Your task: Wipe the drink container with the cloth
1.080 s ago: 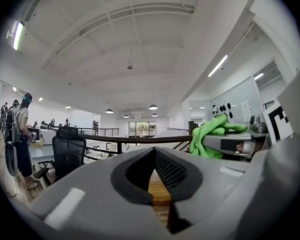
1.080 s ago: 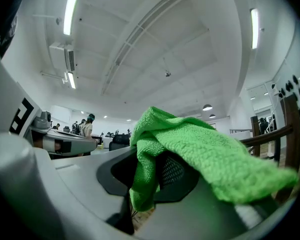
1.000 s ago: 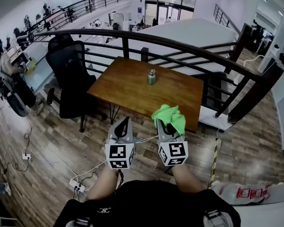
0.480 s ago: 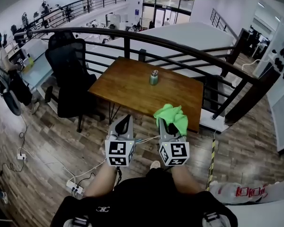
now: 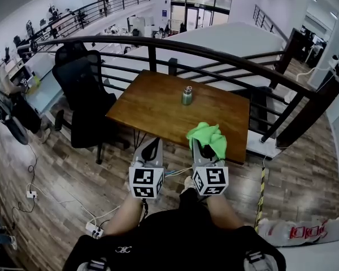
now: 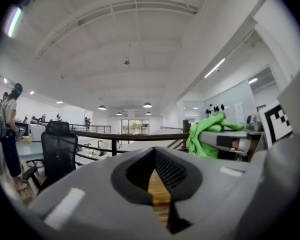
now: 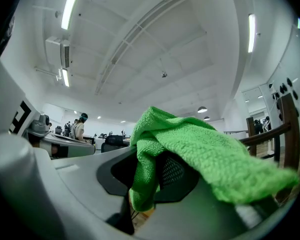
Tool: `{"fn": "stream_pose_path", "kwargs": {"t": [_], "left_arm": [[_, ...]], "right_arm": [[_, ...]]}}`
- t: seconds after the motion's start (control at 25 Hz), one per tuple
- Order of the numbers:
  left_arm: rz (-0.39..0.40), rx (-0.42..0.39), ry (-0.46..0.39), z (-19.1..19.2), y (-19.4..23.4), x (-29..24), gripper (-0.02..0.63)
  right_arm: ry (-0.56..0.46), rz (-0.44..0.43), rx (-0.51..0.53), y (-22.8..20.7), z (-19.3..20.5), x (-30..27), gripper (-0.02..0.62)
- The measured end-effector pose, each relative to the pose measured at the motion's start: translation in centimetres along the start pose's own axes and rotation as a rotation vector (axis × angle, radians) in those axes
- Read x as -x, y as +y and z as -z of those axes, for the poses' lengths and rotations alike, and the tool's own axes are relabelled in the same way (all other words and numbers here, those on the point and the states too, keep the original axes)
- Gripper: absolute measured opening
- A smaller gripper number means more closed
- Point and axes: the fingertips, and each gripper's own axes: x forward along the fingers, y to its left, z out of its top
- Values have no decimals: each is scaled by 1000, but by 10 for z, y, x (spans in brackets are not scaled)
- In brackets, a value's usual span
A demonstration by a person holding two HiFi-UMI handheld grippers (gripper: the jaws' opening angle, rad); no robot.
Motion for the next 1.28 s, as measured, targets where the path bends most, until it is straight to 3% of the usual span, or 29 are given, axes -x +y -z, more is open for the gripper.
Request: {"fn": "stream_pose_path", "kwargs": {"t": [0.32,0.88,1.12,1.28], "left_arm": [[-10,5,-7,-1,28,-115,52],[-50,86,6,-28,69,-373,52],[-86,79,3,-30,89,-438,52],[-66,72,24,-20,111,-463,52]], "right_arm": [[2,-11,-4,-57,22,-103,67],[51,-94,26,-196,43,-321,67],[98,-130,6,-226,65,-386,67],[131,-123,-10,-229,82,-417,67]]}}
